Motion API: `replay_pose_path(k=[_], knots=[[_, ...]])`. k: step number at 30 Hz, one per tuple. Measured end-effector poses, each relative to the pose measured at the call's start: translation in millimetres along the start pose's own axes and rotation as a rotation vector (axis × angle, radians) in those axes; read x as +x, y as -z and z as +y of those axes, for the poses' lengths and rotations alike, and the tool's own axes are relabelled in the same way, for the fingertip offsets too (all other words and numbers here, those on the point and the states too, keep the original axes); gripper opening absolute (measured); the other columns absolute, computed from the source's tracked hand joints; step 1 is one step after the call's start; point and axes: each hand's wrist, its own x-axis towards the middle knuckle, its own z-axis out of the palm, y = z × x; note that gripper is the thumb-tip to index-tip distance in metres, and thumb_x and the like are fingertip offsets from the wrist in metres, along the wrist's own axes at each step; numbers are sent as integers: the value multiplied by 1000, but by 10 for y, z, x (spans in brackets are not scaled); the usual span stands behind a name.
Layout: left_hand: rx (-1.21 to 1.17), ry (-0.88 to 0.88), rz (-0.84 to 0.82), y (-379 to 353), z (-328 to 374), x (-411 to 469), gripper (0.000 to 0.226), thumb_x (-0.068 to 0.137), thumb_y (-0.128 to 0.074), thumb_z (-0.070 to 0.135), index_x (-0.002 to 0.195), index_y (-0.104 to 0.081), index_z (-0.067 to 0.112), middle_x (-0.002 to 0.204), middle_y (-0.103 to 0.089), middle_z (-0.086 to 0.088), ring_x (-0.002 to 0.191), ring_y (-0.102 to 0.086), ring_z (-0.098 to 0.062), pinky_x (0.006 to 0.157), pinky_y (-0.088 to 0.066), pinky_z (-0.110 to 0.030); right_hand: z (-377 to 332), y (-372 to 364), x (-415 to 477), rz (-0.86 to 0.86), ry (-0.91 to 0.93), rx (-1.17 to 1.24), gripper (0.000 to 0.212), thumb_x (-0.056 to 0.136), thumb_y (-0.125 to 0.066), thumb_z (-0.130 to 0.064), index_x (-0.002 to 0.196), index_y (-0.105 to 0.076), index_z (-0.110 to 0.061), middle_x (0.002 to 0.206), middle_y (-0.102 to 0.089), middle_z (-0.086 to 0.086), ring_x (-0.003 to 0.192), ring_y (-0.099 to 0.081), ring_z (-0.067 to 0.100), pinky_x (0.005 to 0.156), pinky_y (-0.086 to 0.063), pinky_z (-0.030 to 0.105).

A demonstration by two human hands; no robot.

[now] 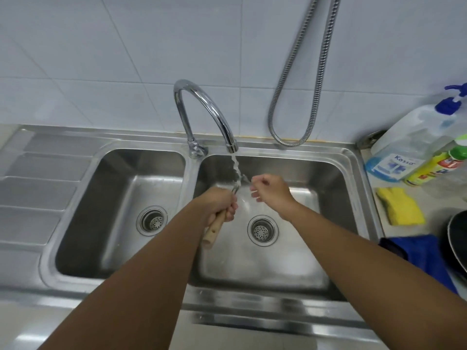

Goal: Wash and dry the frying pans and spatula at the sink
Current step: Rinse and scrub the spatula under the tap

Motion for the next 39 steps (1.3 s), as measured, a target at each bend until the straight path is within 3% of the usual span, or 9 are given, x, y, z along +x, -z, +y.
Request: replay_pose_path(k=[3, 9, 13, 16, 20, 26, 30, 36, 39], knots=[[36, -60, 5, 33, -19, 22, 19, 104, -47, 5, 96, -63, -1, 72, -60, -13, 48, -46, -12, 41, -46, -20, -153, -298, 88, -195, -315, 457, 16, 103, -58, -13, 106, -64, 2, 87, -72, 18, 71, -72, 25, 70, -63, 38], [165, -161, 75, 93, -268, 32, 15, 96, -67, 10, 98, -71, -4, 77, -75, -19, 47, -64, -20, 47, -55, -28, 13, -568, 299, -27, -478, 654, 6, 93, -62, 11, 99, -64, 12, 71, -71, 20, 62, -71, 27, 56, -61, 33], [276, -238, 100, 144, -379, -22, 6, 88, -74, 8, 88, -75, 2, 72, -76, -14, 48, -66, -23, 52, -62, -34, 80, -590, 361, 40, -520, 741, 17, 98, -54, 10, 113, -57, 18, 90, -68, 29, 68, -72, 32, 52, -61, 35], [332, -330, 134, 155, -454, -76, 10, 86, -75, 8, 82, -72, 17, 71, -76, -13, 48, -65, -23, 51, -61, -33, 50, -560, 418, 59, -534, 840, 10, 103, -53, 2, 104, -58, 10, 121, -64, 35, 97, -70, 39, 71, -61, 42], [282, -385, 187, 131, -624, -98, 11, 86, -73, 8, 83, -78, 18, 73, -72, -21, 44, -54, -20, 43, -53, -26, 0, -476, 454, 123, -465, 554, 28, 101, -64, -22, 102, -63, 6, 83, -70, 18, 70, -73, 31, 66, -65, 47], [366, -352, 22, 130, -651, -159, 32, 103, -55, 43, 127, -56, 23, 91, -73, -2, 57, -59, -10, 44, -48, -23, 14, -397, 405, 329, -309, 492, 15, 95, -69, -9, 103, -63, 2, 87, -75, 17, 72, -77, 30, 74, -65, 41], [129, -156, -123, 95, -544, -217, 32, 111, -30, 28, 129, -51, 12, 69, -64, -7, 42, -46, -14, 43, -38, -26, -118, -603, 289, 126, -262, 683, 23, 96, -57, 11, 117, -55, 1, 96, -73, 22, 77, -77, 32, 77, -65, 38], [177, -174, -79, 131, -581, -331, 35, 111, -29, 34, 117, -56, 12, 59, -53, 0, 39, -37, -8, 42, -32, -22, -55, -581, 308, 305, -178, 548, 65, 67, -80, 12, 120, -63, -21, 115, -70, 8, 103, -70, 28, 76, -64, 39], [199, -159, -78, 137, -592, -388, 37, 111, -27, 36, 115, -54, 12, 59, -52, -1, 40, -35, -9, 42, -31, -22, -67, -592, 142, 436, -66, 512, 64, 74, -85, 0, 127, -62, -27, 116, -66, 1, 97, -69, 20, 63, -61, 21]])
